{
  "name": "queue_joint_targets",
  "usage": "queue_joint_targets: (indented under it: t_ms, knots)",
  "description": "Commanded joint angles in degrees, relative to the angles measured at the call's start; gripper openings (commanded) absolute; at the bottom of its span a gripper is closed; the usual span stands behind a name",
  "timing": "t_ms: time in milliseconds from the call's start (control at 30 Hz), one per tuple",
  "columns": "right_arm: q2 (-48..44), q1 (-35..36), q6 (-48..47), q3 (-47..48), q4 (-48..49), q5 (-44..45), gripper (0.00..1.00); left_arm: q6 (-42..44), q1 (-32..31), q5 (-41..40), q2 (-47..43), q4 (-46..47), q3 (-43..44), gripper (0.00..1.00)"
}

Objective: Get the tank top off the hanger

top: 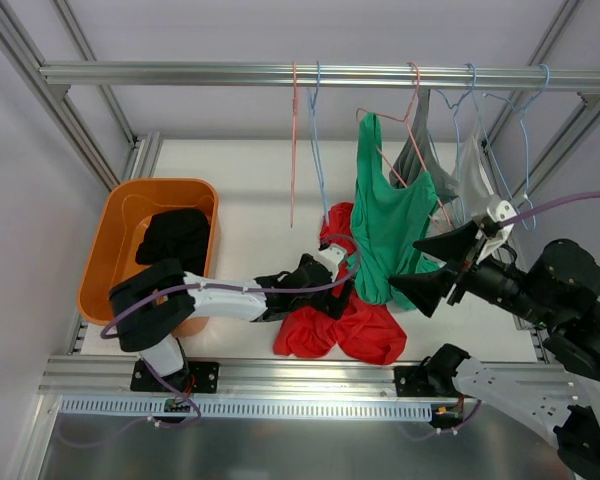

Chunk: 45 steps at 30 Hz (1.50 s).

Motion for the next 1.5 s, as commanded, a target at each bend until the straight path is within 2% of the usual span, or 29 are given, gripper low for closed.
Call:
queue_joint_targets:
  t_ms: [0, 100, 133, 167, 200, 233, 267, 300, 333, 367, 500, 633, 800, 967, 1067, 1333, 1433, 1467]
  knots:
    - [-1.87, 0.23, -0.19, -0.45, 0.60, -2.31, 1.00, 0.27, -0.73, -0.70, 5.19, 5.75, 3.97, 0.99]
    - [-2.58, 0.23, -0.45, -0.62, 0.07, -2.21, 1.00, -1.14, -1.77, -2.79, 8.61, 5.75, 4.51, 0.99]
    - [-2.93, 0.23, -0.54, -0.80, 0.07, -2.30, 1.00, -2.01, -2.30, -5.67, 9.15, 5.67, 4.07, 0.97]
    - [-3.11, 0.23, -0.54, -0.97, 0.07, -2.30, 0.99, -2.45, -2.74, -7.01, 9.68, 5.58, 3.72, 0.91]
    - [-3.28, 0.23, -0.54, -1.06, 0.15, -2.22, 1.00, -3.07, -3.62, -8.33, 9.77, 5.40, 3.19, 0.81]
    - [-3.46, 0.23, -0.63, -1.32, 0.15, -2.30, 0.99, -3.77, -3.97, -9.99, 9.51, 5.05, 2.66, 0.52]
    - [-3.81, 0.23, -0.72, -1.41, 0.07, -2.13, 0.99, -5.69, -4.33, -11.84, 8.46, 4.35, 1.35, 0.35]
    - [-3.98, 0.15, -0.72, -1.59, 0.24, -2.04, 0.99, -6.67, -4.76, -15.60, 7.76, 2.43, 0.64, 0.24]
    - [-4.07, 0.23, -0.81, -1.85, 0.24, -1.95, 1.00, -7.72, -5.38, -17.55, 6.79, 1.11, 0.03, 0.09]
    - [-4.25, 0.23, -0.98, -1.94, 0.42, -1.87, 0.99, -9.99, -5.73, -19.48, 4.61, -0.47, -1.28, 0.00]
    - [-4.86, 0.23, -1.51, -2.38, 0.59, -1.34, 0.99, -18.00, -7.23, -32.03, -3.22, -11.98, -3.75, 0.00]
    - [-5.13, 0.23, -1.95, -2.99, 1.03, -0.72, 0.99, -26.52, -8.72, -40.04, -14.11, -26.11, -5.60, 0.00]
    - [-5.22, 0.23, -2.21, -3.61, 1.82, -0.20, 0.99, -26.20, -8.99, -45.42, -28.88, -33.35, -5.08, 0.00]
    - [-5.74, 0.23, -2.65, -3.70, 2.09, 1.30, 0.99, -19.08, -9.25, -50.86, -41.26, -35.29, -2.18, 0.00]
    - [-6.09, 0.23, -3.18, -3.87, 2.35, 2.00, 1.00, -12.06, -9.25, -53.68, -44.97, -35.47, 2.64, 0.00]
    - [-6.10, 0.23, -3.35, -4.49, 3.23, 3.23, 1.00, 9.02, -9.25, -66.15, -42.17, -35.20, 25.74, 0.00]
    - [-6.36, 0.23, -3.44, -4.58, 3.58, 3.76, 0.99, 14.57, -8.03, -66.09, -40.16, -35.03, 32.42, 0.00]
    - [-6.36, 0.23, -3.53, -4.58, 3.76, 4.02, 0.99, 15.81, -5.59, -64.60, -38.93, -35.20, 34.11, 0.00]
